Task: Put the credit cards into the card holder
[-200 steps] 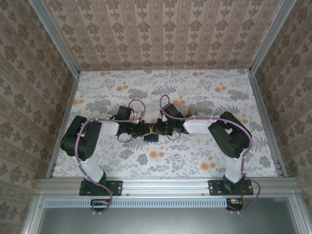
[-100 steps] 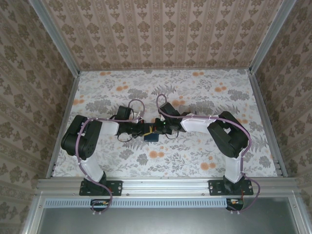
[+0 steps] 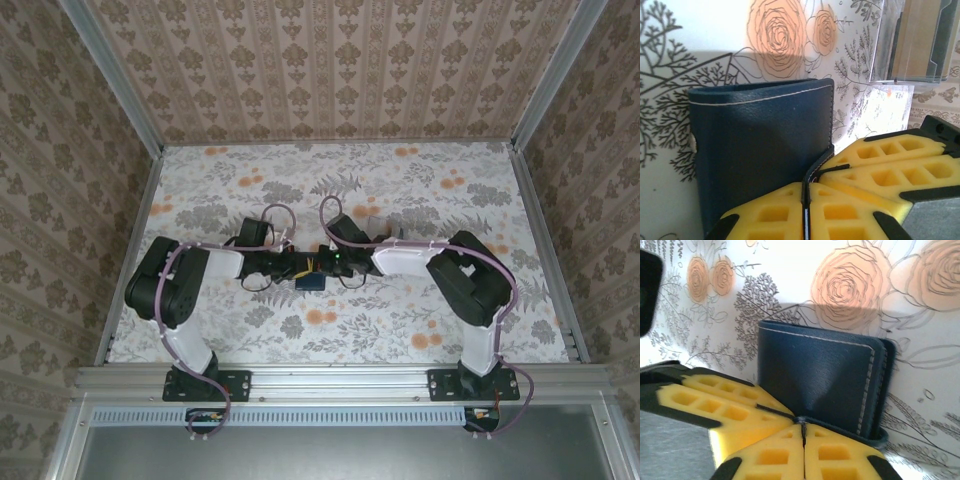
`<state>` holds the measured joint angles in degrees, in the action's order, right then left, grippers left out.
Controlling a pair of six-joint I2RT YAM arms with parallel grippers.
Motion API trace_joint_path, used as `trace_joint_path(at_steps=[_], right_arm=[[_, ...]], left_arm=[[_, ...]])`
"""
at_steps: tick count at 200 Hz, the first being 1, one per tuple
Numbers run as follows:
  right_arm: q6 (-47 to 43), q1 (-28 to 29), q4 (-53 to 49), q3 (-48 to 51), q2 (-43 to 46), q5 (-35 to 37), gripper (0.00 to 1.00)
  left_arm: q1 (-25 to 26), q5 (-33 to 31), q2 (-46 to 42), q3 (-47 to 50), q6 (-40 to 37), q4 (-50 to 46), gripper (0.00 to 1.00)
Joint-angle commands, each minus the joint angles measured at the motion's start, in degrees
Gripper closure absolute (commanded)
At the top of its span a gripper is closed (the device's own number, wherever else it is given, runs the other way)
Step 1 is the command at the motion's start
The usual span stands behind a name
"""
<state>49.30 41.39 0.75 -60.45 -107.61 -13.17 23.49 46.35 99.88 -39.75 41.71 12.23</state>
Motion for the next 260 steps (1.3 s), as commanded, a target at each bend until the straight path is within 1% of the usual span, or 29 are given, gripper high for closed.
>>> trace_joint_path(at_steps=[1,11,22,37,48,69,74,75,76,77,80,86,88,91,117,143,155,164,170,186,192,198,205,216,221,230,239,250,260], right_arm=[[-3.32,0.0,-2.68,3.32,5.13,7.37,0.85],[-5.04,0.01,-1.44,3.39,9.37,9.87,0.8],[-8.34,-0.04,-0.2,3.28,13.57,12.76,0.73],[-13.22,-0.16,0.22,3.33,18.47,18.68,0.6],[-16.49,-0.72,1.21,4.5,22.31,22.02,0.53],[-23.49,-2.14,2.67,7.0,31.52,28.36,0.4],[-25.52,-2.31,2.84,7.78,33.79,30.61,0.28],[-25.9,-2.34,2.93,7.92,34.4,31.03,0.23],[-26.26,-2.39,2.93,8.04,34.89,31.42,0.12],[-26.66,-2.42,2.98,8.18,35.3,31.96,0.06],[-27.99,-2.46,3.18,8.78,36.71,33.21,0.01],[-30.59,-2.55,3.64,9.9,39.47,36.01,0.0],[-31.24,-2.58,3.88,10.35,40.5,36.74,0.0],[-32.46,-2.62,4.37,11.06,41.85,37.92,0.0],[-42.68,-2.71,11.23,19.86,51.67,44.73,0.0],[-48.03,-3.88,14.06,27.55,61.21,60.58,0.0],[-52.78,-6.05,14.0,31.43,65.57,61.1,0.0],[-54.93,-7.61,14.06,34.51,68.61,60.82,0.0],[-56.68,-8.68,14.05,36.58,70.44,59.64,0.0],[-63.02,-10.92,14.32,42.38,74.42,52.59,0.0],[-64.57,-11.67,14.09,44.05,75.12,49.73,0.0],[-64.32,-12.62,14.83,45.21,75.27,48.88,0.0],[-63.27,-13.92,15.34,45.89,74.95,47.77,0.0],[-61.84,-16.66,17.3,47.3,73.44,45.17,0.0],[-61.05,-18.24,20.01,48.72,72.47,44.09,0.0],[-58.97,-21.88,26.64,51.26,70.35,42.01,0.0],[-55.75,-26.15,31.56,53.64,68.37,38.87,0.0],[-50.99,-31.56,33.31,55.03,66.51,34.77,0.0],[-48.49,-35.58,33.93,55.49,64.81,29.86,0.0]], left_arm=[[-0.67,-7.77,-4.27,0.56,-0.52,-0.76,0.84],[-0.96,-9.1,-7.28,-0.33,-1.74,-3.38,0.83],[-1.06,-13.89,-10.71,-1.91,-3.92,-7.39,0.81],[-1.08,-18.74,-14.85,-4.62,-7.0,-12.48,0.72],[-1.07,-21.42,-17.75,-6.53,-8.76,-15.22,0.65],[-1.25,-26.31,-23.52,-9.47,-12.25,-19.55,0.58],[-1.37,-27.81,-24.77,-10.0,-13.22,-20.7,0.56],[-1.31,-28.16,-25.15,-10.04,-13.49,-20.86,0.55],[-1.37,-28.46,-25.46,-10.15,-13.76,-21.07,0.54],[-1.4,-28.62,-25.8,-10.21,-13.98,-21.18,0.53],[-1.34,-29.81,-26.7,-10.4,-14.73,-21.83,0.45],[-1.32,-31.48,-28.49,-10.52,-16.55,-22.59,0.24],[-1.16,-32.02,-29.05,-10.46,-17.03,-22.71,0.07],[-1.08,-32.82,-30.15,-10.36,-18.12,-22.94,0.01],[2.22,-43.92,-37.69,-8.08,-25.27,-22.83,0.0],[7.85,-60.07,-43.5,-3.84,-33.88,-20.59,0.0],[12.36,-70.89,-46.3,-1.63,-38.83,-18.54,0.0],[14.99,-74.9,-48.59,1.41,-43.81,-14.58,0.0],[15.59,-74.74,-50.15,3.68,-47.35,-11.52,0.0],[14.8,-68.18,-52.98,11.83,-58.43,-0.67,0.0],[13.94,-67.13,-53.29,14.86,-60.28,4.21,0.0],[12.54,-67.47,-53.38,16.91,-59.34,7.49,0.0],[9.85,-67.24,-53.63,18.09,-55.76,7.87,0.0],[3.48,-61.14,-54.07,18.3,-49.94,5.31,0.0],[-1.13,-58.47,-54.04,18.93,-48.21,5.81,0.0],[-5.66,-56.38,-53.56,21.32,-47.17,9.53,0.0],[-8.98,-56.74,-52.62,24.29,-46.53,13.99,0.0],[-13.32,-55.29,-51.16,25.98,-44.09,15.84,0.0],[-16.66,-50.65,-49.36,26.25,-43.56,16.23,0.0]])
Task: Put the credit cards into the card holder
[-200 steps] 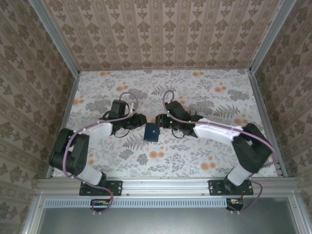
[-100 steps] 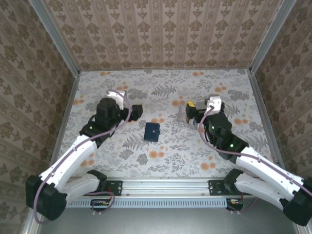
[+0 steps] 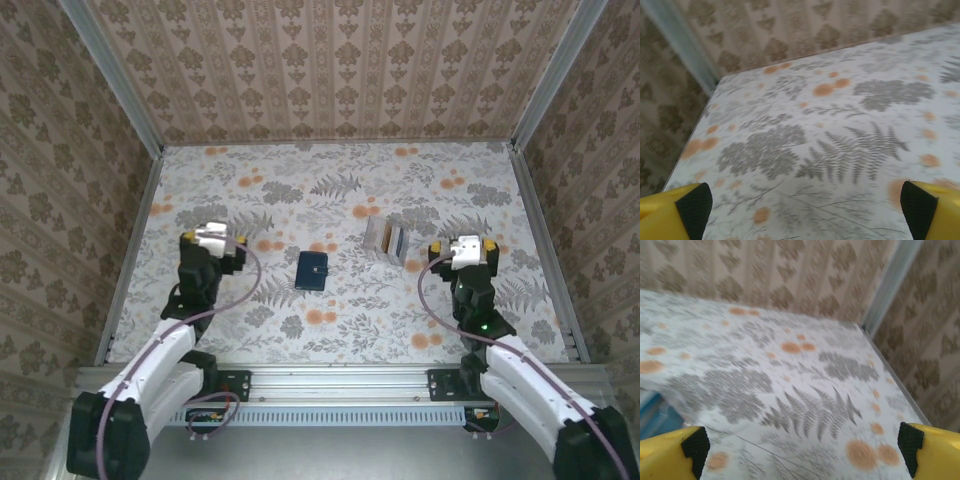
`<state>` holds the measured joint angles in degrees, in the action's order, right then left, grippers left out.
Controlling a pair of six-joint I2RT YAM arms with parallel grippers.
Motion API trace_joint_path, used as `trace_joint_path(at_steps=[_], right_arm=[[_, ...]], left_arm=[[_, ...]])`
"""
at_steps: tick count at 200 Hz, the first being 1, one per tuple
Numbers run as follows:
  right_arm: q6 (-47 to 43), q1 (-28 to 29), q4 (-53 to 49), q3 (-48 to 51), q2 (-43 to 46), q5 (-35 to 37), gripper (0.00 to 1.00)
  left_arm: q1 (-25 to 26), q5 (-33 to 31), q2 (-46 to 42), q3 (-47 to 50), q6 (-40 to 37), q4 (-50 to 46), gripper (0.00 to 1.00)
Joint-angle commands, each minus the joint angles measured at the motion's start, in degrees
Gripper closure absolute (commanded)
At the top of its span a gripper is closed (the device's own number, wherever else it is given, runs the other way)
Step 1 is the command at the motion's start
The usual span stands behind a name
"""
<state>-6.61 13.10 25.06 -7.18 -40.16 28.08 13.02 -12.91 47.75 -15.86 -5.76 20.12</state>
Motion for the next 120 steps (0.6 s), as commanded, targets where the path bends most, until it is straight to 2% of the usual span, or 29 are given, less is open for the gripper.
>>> trace_joint_path(at_steps=[1,10,25,43,57,65,87,120], right_arm=[[7.46,-7.65,9.82,2.29,-2.82,-11.78,0.0],[7.33,-9.19,11.98,2.66,-5.13,-13.8,0.01],[6.44,-10.06,16.46,2.76,-9.73,-14.06,0.0],[6.87,-10.38,19.51,1.12,-15.03,-15.05,0.0],[6.62,-10.38,24.41,-0.27,-21.06,-17.22,0.0],[6.66,-10.36,26.97,-1.41,-24.59,-17.97,0.0],[8.22,-10.55,33.69,-3.73,-33.01,-18.05,0.0],[8.63,-10.56,41.03,-6.38,-46.05,-19.16,0.0]], left_arm=[[-6.44,8.87,2.95,2.34,3.87,8.39,0.0],[-7.76,11.88,4.86,2.11,3.26,9.07,0.0],[-8.55,13.39,8.97,1.81,2.94,12.23,0.0],[-11.93,15.9,16.97,0.71,6.08,17.53,0.0],[-14.33,19.24,24.19,0.16,8.23,25.8,0.0],[-15.17,21.91,25.45,-2.15,7.66,22.36,0.0],[-15.63,20.33,27.11,-4.34,7.44,20.41,0.0],[-16.69,18.67,31.26,-2.8,6.51,29.88,0.0]])
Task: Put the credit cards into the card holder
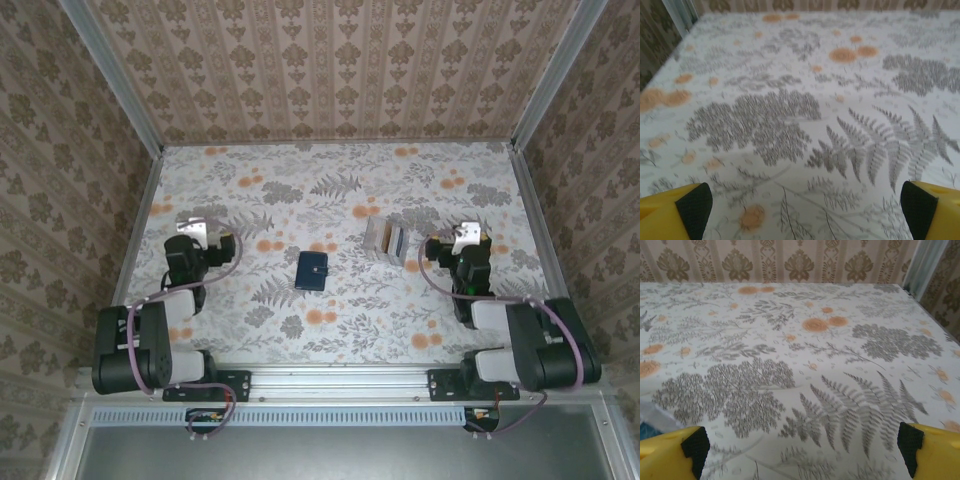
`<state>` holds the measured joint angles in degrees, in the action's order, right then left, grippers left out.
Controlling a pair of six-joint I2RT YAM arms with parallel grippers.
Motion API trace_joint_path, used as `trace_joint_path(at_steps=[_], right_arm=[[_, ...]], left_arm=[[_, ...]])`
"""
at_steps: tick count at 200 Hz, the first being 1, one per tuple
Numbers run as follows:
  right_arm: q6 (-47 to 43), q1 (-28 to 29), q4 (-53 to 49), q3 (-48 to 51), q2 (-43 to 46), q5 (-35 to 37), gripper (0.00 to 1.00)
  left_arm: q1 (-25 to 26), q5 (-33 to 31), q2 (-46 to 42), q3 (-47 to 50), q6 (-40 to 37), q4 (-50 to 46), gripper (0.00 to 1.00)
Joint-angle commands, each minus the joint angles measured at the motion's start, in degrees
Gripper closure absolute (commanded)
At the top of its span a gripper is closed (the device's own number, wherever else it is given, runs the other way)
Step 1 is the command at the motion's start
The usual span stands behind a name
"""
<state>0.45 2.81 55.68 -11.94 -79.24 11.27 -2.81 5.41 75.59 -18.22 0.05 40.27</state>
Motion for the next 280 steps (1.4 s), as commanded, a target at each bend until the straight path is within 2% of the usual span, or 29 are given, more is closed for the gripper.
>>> trace_joint_path(at_steps=[1,14,23,36,54,280], right_arm=[[1.62,-0.26,10.76,-1.56,-7.32,-2.33,0.0],[1.35,-0.18,15.38,-0.92,-9.84,-1.98,0.0],[1.74,-0.18,9.84,-2.17,-7.94,-1.47,0.0],[1.51,-0.18,4.9,-5.29,-8.4,-1.11,0.0],[2.57,-0.34,-6.09,-11.17,-8.61,0.0,0.0],[2.45,0.27,-4.44,-10.3,-8.5,2.0,0.0]], left_arm=[[-0.88,0.37,3.77,-0.47,0.76,9.86,0.0],[-1.09,2.52,7.99,-2.64,0.16,9.36,0.0],[-0.54,4.47,10.52,-3.35,-1.26,10.55,0.0],[1.01,1.69,12.84,-3.4,-2.35,12.65,0.0],[1.54,0.43,12.5,-4.43,-2.67,10.11,0.0],[2.61,-1.59,12.31,-5.39,-3.22,7.89,0.0]])
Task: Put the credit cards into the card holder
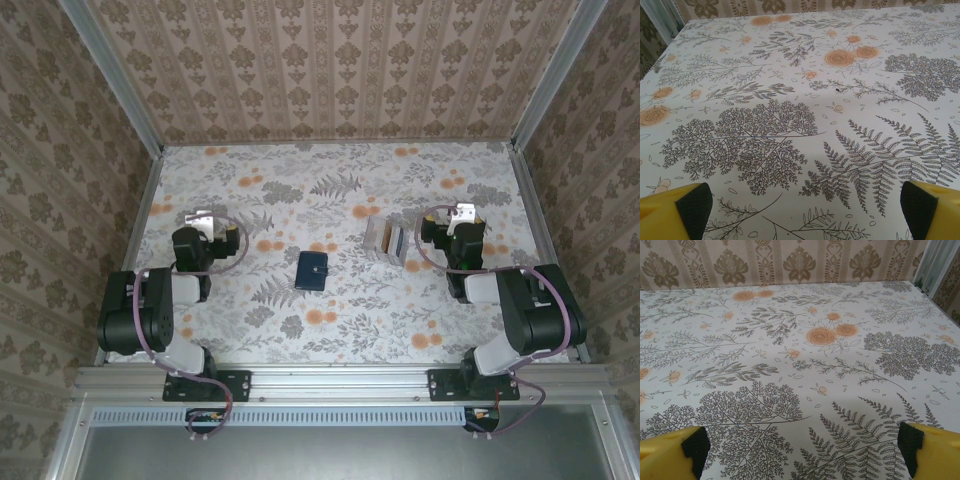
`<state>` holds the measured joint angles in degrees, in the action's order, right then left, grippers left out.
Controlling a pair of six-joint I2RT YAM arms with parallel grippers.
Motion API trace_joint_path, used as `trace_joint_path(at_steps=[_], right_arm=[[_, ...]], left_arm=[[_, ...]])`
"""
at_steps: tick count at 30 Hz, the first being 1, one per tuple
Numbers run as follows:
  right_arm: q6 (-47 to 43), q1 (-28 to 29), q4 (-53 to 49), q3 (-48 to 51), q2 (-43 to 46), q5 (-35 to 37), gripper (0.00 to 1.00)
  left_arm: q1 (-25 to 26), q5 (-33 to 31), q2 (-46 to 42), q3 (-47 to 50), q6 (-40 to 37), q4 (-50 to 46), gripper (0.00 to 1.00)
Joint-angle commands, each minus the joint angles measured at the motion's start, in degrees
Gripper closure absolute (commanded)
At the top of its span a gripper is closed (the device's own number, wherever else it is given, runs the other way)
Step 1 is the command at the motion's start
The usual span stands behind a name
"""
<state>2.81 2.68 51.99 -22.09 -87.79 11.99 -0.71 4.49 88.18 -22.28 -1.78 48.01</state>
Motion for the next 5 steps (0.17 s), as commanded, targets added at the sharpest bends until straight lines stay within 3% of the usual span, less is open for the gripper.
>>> trace_joint_path(at_steps=[1,5], right_arm=[[0.09,0.4,-0.75,-0.15,0.02,1.24,0.0],[0.0,0.4,-0.4,0.03,0.2,1.32,0.0]], left_arm=[[0.52,-0.69,-0.24,-1.3,-1.38,0.16,0.0],[0.49,-0.7,-0.21,-1.27,-1.38,0.14,0.0]])
